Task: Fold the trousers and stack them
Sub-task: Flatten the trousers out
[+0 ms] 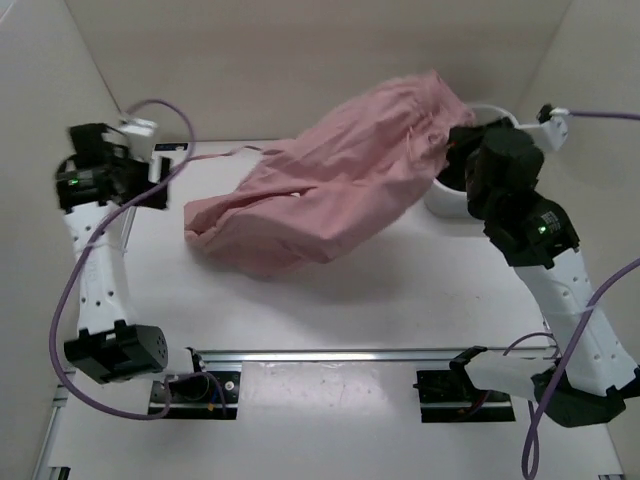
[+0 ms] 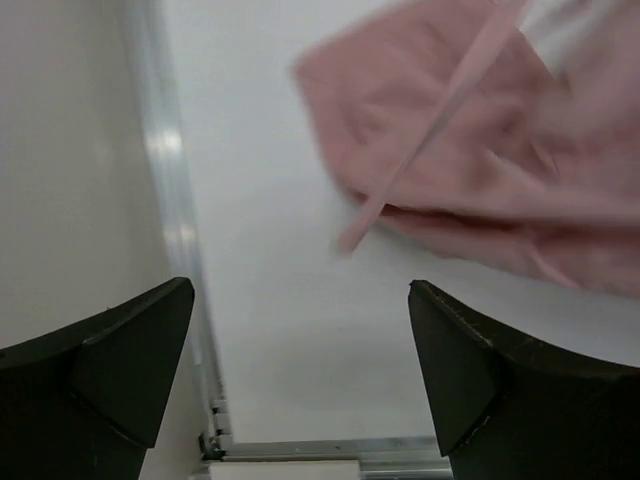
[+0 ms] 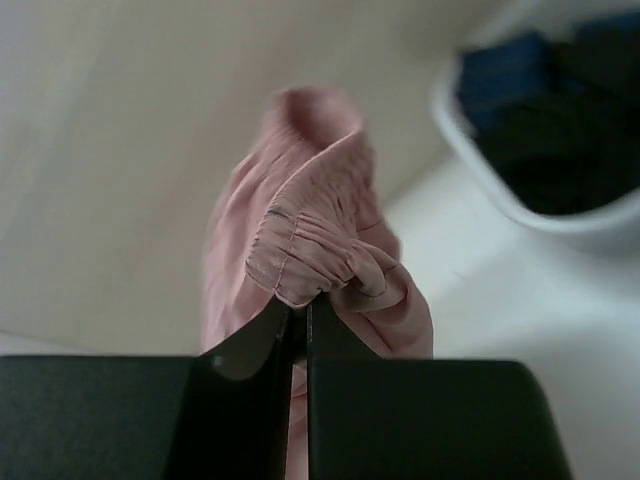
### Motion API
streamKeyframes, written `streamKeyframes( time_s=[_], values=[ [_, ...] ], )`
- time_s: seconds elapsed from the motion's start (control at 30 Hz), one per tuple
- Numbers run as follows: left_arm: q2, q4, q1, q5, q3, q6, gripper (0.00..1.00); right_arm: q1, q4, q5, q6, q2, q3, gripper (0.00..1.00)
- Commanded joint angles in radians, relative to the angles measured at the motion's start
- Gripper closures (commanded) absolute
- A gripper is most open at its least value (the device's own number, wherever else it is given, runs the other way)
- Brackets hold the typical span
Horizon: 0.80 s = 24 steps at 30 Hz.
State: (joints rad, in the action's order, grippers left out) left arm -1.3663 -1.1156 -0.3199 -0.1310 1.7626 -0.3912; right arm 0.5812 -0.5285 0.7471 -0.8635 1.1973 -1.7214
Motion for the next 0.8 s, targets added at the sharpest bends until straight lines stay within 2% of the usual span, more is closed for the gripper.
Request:
streamKeyframes(
  time_s=[0.0,0.03,0.1,0.13,0.2,0.27,0.37,0.43,0.47,0.5,0.57,0.6,0.63,0.67,0.7,0.77],
  values=[
    [-0.053,-0.136,0.215,-0.163,-0.190,-0.098,0.00,-0.018,-0.209,0.074,-0.149,0.001,0.185,1.00],
    [-0.041,-0.106,0.332,-0.121,-0.297,-0.089,0.00,-0.018,-0.237,0.054,-0.199,-0.024,0.260,1.00],
    [-0.002,-0.020,0.450,-0.072,-0.389,-0.078,0.00,-0.018,-0.252,-0.004,-0.236,-0.051,0.347,1.00],
    [0.009,0.009,0.555,0.027,-0.475,-0.065,0.00,-0.018,-0.252,-0.071,-0.270,-0.076,0.391,1.00],
    [0.018,0.052,0.625,0.132,-0.552,-0.064,0.00,-0.018,-0.252,-0.091,-0.304,-0.099,0.494,1.00],
    [0.018,0.103,0.669,0.280,-0.653,-0.064,0.00,-0.018,-0.252,-0.103,-0.341,-0.140,0.557,1.00],
    [0.018,0.177,0.670,0.442,-0.744,-0.052,0.00,-0.009,-0.263,-0.088,-0.350,-0.156,0.568,1.00],
    [0.018,0.246,0.628,0.513,-0.781,-0.011,0.00,-0.009,-0.315,-0.048,-0.350,-0.179,0.554,1.00],
    [0.001,0.260,0.555,0.533,-0.770,0.050,0.00,-0.009,-0.330,-0.002,-0.350,-0.179,0.554,1.00],
    [-0.008,0.269,0.504,0.533,-0.718,0.076,0.00,-0.009,-0.344,0.020,-0.341,-0.194,0.540,1.00],
    [-0.008,0.302,0.393,0.448,-0.661,0.092,0.01,-0.009,-0.381,0.053,-0.341,-0.222,0.530,1.00],
    [0.007,0.316,0.298,0.324,-0.631,0.083,0.04,-0.009,-0.390,0.066,-0.332,-0.241,0.530,1.00],
    [0.016,0.326,0.270,0.245,-0.631,0.051,0.05,-0.009,-0.390,0.077,-0.332,-0.252,0.530,1.00],
    [0.016,0.326,0.271,0.115,-0.659,-0.051,0.05,-0.009,-0.390,0.077,-0.321,-0.271,0.543,1.00],
    [0.016,0.326,0.271,0.101,-0.660,-0.099,0.05,-0.009,-0.390,0.077,-0.321,-0.271,0.554,1.00],
    [0.016,0.355,0.381,0.132,-0.776,-0.185,0.00,-0.009,-0.390,0.077,-0.333,-0.286,0.577,1.00]
  ],
)
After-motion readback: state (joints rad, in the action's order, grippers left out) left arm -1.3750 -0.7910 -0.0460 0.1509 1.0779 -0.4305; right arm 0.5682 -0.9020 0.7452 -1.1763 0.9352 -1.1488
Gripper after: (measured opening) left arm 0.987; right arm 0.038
